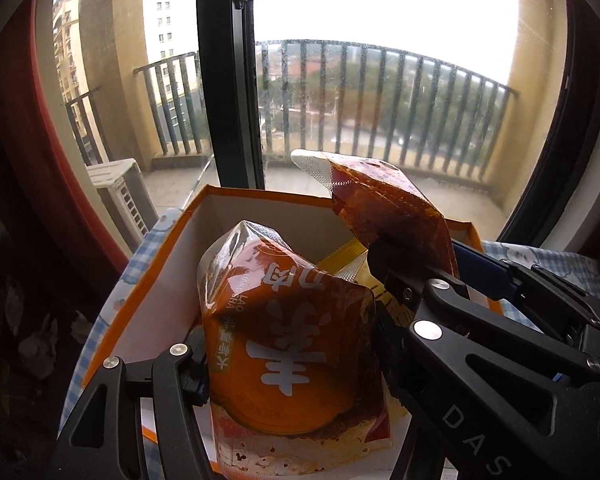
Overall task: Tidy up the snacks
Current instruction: 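Open the left tool over the box while the right tool releases the meat pack inside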
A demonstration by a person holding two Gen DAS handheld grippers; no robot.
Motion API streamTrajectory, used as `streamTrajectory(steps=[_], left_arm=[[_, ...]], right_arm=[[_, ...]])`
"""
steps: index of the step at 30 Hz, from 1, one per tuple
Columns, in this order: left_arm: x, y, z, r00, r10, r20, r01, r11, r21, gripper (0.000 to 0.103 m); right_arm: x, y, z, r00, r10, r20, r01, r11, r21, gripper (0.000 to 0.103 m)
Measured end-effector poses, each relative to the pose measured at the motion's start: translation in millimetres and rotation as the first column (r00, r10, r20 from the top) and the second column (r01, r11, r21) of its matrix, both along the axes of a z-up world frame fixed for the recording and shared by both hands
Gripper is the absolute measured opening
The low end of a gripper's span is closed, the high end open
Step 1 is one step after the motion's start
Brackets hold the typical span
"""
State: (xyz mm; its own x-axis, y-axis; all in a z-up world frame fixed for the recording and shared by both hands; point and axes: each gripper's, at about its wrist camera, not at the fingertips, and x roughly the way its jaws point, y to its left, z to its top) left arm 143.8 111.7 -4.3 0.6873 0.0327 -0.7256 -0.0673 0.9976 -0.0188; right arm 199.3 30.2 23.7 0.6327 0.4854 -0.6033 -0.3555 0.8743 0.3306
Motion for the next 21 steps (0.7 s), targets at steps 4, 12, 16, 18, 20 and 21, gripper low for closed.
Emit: streamTrajectory(steps=[4, 12, 16, 18, 20, 21], left_arm=[[-7, 10, 3, 0.999, -0.004, 0.038, 0.002, 0.999, 0.049, 0.082], [-9, 30, 5, 0.998, 0.053, 0.039, -0.054, 0.998, 0.027, 0.083], [-6, 38, 4, 0.995, 0.092, 0.024, -0.093, 0.995, 0.037, 0.083], [-5, 44, 3, 0.993, 0.116, 0.015, -0.116, 0.992, 0.049, 0.083], [-5, 47, 3, 0.991, 0.136, 0.012, -0.137, 0.989, 0.062, 0.083], [-6, 49, 4, 0.989, 0.146, 0.017, -0.147, 0.987, 0.066, 0.083]], right_arm=[[4, 17, -2, 0.999, 0.045, -0.021, -0.045, 0.999, -0.006, 0.044], [7, 42, 7, 0.997, 0.081, -0.005, -0.081, 0.996, -0.028, 0.044], [15, 55, 4, 0.993, 0.116, -0.032, -0.117, 0.993, -0.02, 0.045], [17, 61, 1, 0.989, 0.138, -0.057, -0.139, 0.99, -0.011, 0.047], [19, 67, 1, 0.985, 0.157, -0.065, -0.158, 0.987, -0.003, 0.049], [19, 68, 1, 0.985, 0.163, -0.06, -0.164, 0.987, -0.001, 0.053]])
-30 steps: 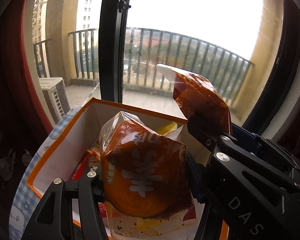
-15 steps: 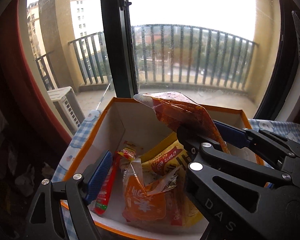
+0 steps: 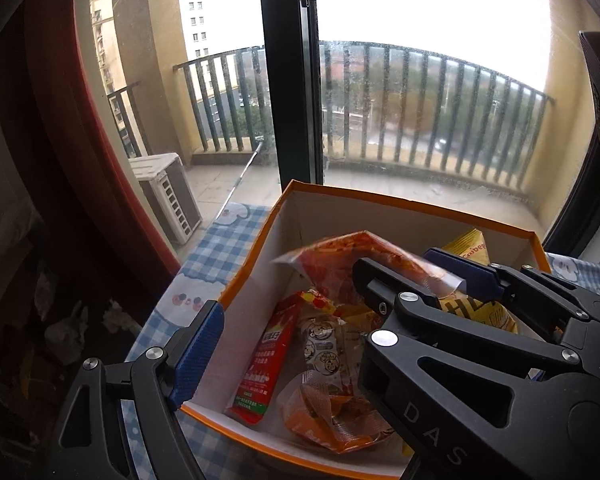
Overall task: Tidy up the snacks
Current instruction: 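Open the left tool over the box while the right tool releases the meat pack inside, then withdraw both tools from the box toward the green-yellow snack packet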
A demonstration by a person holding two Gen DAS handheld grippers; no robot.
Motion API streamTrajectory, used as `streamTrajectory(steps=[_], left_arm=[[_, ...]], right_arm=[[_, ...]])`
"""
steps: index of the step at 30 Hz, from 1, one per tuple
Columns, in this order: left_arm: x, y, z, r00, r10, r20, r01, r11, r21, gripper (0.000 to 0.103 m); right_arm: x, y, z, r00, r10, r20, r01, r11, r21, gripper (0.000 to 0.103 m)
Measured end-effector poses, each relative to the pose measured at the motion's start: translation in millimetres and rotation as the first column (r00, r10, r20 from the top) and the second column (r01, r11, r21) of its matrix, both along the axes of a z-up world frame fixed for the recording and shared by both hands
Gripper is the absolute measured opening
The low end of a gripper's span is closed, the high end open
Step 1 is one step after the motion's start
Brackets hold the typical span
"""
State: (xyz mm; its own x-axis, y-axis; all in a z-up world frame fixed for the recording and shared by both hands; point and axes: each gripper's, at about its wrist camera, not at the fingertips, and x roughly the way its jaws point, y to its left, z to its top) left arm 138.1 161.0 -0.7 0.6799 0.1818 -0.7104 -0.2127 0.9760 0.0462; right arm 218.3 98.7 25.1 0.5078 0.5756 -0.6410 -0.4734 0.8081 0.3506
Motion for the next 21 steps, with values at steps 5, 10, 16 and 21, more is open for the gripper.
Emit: streamTrajectory(steps=[5, 10, 16, 21], left_arm=[[0, -1, 2, 1.0, 0.0, 0.013, 0.0, 1.0, -0.025, 0.083], [3, -13, 3, 0.999, -0.045, 0.02, 0.046, 0.999, -0.026, 0.083], [1, -25, 9, 0.991, -0.125, 0.053, 0.127, 0.991, -0.046, 0.083], [1, -36, 14, 0.982, -0.175, 0.072, 0.182, 0.979, -0.091, 0.083]], right_arm=[[-4, 2, 6, 0.999, -0.025, 0.031, 0.024, 1.0, 0.013, 0.083], [-5, -16, 5, 0.998, -0.056, 0.021, 0.057, 0.998, -0.009, 0.083], [-14, -36, 10, 0.994, -0.106, 0.038, 0.107, 0.994, -0.03, 0.09], [-19, -51, 19, 0.989, -0.141, 0.049, 0.143, 0.988, -0.05, 0.092]])
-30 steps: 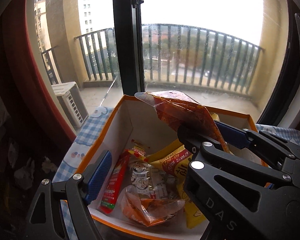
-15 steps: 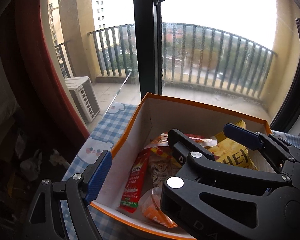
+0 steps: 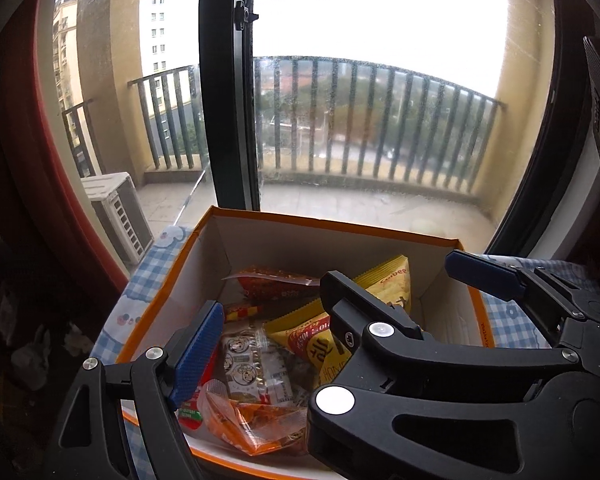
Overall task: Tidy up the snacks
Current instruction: 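Withdraw both tools from the box toward the green-yellow snack packet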
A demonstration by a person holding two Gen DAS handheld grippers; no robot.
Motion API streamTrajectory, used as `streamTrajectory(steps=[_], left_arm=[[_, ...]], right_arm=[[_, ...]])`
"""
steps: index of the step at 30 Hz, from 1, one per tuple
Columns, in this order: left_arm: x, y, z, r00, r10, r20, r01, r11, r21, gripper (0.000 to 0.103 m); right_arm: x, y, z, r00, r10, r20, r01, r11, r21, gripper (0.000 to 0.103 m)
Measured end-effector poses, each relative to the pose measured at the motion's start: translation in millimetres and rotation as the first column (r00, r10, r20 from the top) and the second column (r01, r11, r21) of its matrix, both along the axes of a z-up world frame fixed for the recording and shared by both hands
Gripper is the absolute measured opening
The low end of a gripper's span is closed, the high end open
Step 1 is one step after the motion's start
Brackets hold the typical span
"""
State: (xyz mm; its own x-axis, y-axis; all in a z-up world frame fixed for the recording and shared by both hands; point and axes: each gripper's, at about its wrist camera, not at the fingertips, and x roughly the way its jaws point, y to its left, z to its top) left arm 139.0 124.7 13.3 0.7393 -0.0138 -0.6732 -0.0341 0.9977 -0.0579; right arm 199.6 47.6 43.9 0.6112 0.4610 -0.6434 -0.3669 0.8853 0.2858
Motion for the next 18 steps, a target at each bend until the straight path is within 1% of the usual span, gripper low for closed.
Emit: streamTrajectory(steps=[4, 9, 11, 13, 15, 18], left_arm=[[1, -10, 3, 0.999, -0.035, 0.005, 0.036, 0.999, -0.032, 0.083], [-2, -23, 7, 0.998, -0.058, 0.017, 0.059, 0.997, -0.056, 0.083], [-4, -31, 8, 0.998, -0.063, 0.014, 0.064, 0.994, -0.083, 0.083], [-4, -38, 7, 0.998, -0.067, 0.004, 0.067, 0.99, -0.126, 0.083], [-6, -45, 8, 0.997, -0.081, 0.01, 0.082, 0.984, -0.157, 0.084], [-10, -56, 10, 0.994, -0.104, 0.018, 0.106, 0.983, -0.153, 0.084]], right_arm=[[-7, -16, 6, 0.999, -0.035, 0.008, 0.035, 0.999, -0.019, 0.094], [-16, -40, 10, 0.997, -0.073, 0.027, 0.074, 0.997, -0.027, 0.095], [-20, -50, 13, 0.995, -0.09, 0.037, 0.092, 0.995, -0.029, 0.095], [-25, -64, 16, 0.992, -0.119, 0.05, 0.121, 0.992, -0.028, 0.096], [-30, -76, 19, 0.988, -0.141, 0.066, 0.143, 0.989, -0.028, 0.098], [-39, -91, 21, 0.986, -0.148, 0.077, 0.152, 0.987, -0.045, 0.098]])
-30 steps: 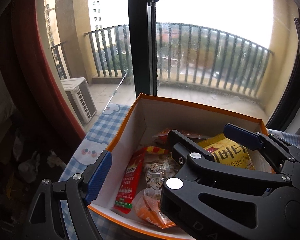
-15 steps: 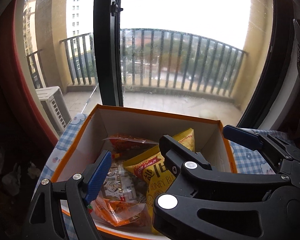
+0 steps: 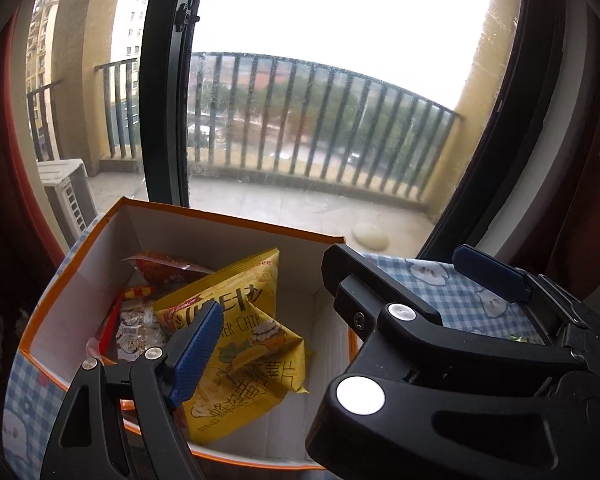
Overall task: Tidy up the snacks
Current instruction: 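Withdraw both tools from the box toward the green-yellow snack packet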
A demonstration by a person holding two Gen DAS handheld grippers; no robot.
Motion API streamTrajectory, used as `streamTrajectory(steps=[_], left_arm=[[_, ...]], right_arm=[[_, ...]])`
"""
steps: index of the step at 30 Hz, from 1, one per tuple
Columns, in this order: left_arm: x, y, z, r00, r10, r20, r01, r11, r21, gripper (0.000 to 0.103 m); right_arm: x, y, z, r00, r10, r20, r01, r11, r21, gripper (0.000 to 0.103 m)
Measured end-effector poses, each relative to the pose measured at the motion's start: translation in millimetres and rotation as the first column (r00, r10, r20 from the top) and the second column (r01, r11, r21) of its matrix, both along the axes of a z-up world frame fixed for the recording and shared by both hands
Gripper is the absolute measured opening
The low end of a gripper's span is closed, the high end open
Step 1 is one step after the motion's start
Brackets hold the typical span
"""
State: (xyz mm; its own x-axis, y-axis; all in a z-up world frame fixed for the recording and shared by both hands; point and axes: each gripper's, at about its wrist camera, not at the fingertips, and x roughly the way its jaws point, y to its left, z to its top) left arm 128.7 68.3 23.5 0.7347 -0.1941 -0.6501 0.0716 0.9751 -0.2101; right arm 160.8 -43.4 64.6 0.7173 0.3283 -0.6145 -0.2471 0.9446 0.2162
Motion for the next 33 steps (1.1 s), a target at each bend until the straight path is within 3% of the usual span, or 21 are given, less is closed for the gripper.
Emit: streamTrajectory(steps=[14, 26, 33], left_arm=[[-33, -61, -1, 0.995, -0.089, 0.034, 0.087, 0.995, 0.058, 0.084], [-61, -123, -11, 0.98, -0.162, 0.119, 0.146, 0.981, 0.129, 0.097], [-71, -158, -19, 0.977, -0.146, 0.158, 0.129, 0.985, 0.113, 0.102]], right_arm=[[-37, -59, -9, 0.999, -0.043, 0.005, 0.043, 0.999, -0.009, 0.1], [-80, -118, -26, 0.995, -0.086, 0.047, 0.087, 0.996, -0.017, 0.1], [-99, -155, -34, 0.988, -0.126, 0.09, 0.13, 0.991, -0.039, 0.102]])
